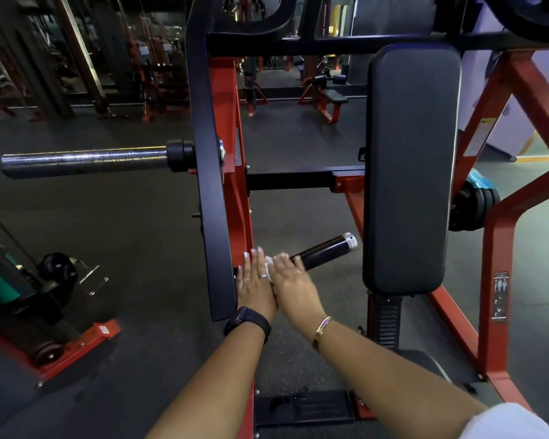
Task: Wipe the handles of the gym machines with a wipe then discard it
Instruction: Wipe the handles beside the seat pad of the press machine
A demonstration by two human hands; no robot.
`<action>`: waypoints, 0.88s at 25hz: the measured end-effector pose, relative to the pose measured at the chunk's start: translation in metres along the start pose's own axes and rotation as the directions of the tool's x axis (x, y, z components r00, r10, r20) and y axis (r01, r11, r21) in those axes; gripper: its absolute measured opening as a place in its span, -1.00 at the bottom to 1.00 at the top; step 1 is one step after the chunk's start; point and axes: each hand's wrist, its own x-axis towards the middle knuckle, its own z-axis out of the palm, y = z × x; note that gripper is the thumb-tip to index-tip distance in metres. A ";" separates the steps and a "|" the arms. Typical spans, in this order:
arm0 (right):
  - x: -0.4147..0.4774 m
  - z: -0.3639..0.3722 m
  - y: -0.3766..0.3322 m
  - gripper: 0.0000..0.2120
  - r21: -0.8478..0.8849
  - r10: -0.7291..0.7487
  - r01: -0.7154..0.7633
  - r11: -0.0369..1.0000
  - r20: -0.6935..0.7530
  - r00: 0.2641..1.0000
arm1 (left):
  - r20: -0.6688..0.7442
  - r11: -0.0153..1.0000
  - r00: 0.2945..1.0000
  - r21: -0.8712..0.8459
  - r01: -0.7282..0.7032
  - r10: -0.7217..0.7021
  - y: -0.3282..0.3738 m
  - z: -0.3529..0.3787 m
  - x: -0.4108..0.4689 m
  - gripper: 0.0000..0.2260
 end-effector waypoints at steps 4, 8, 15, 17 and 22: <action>-0.016 -0.006 0.032 -0.56 -0.102 -0.247 0.233 0.967 -0.155 0.957 | -0.025 0.999 1.000 -0.036 0.006 -0.007 0.001 -0.001 -0.003 -0.24; -0.014 -0.027 0.096 -0.51 -0.195 -0.088 0.042 0.980 -0.231 0.969 | -0.039 0.997 0.999 -0.074 -0.019 0.016 -0.001 0.000 -0.003 -0.17; -0.005 -0.011 0.031 -0.40 -0.145 0.020 -0.028 0.989 -0.055 0.998 | -0.009 0.999 1.000 -0.036 -0.009 0.009 -0.001 0.000 -0.003 -0.19; -0.018 0.003 0.003 -0.49 -0.131 -0.169 0.158 0.979 -0.083 0.982 | 0.011 0.999 0.999 0.027 -0.035 0.034 -0.001 0.000 -0.002 -0.28; -0.021 -0.020 0.064 -0.45 -0.259 -0.232 0.181 0.949 -0.183 0.955 | 0.007 0.997 1.000 -0.077 -0.017 0.017 -0.001 -0.004 -0.004 -0.15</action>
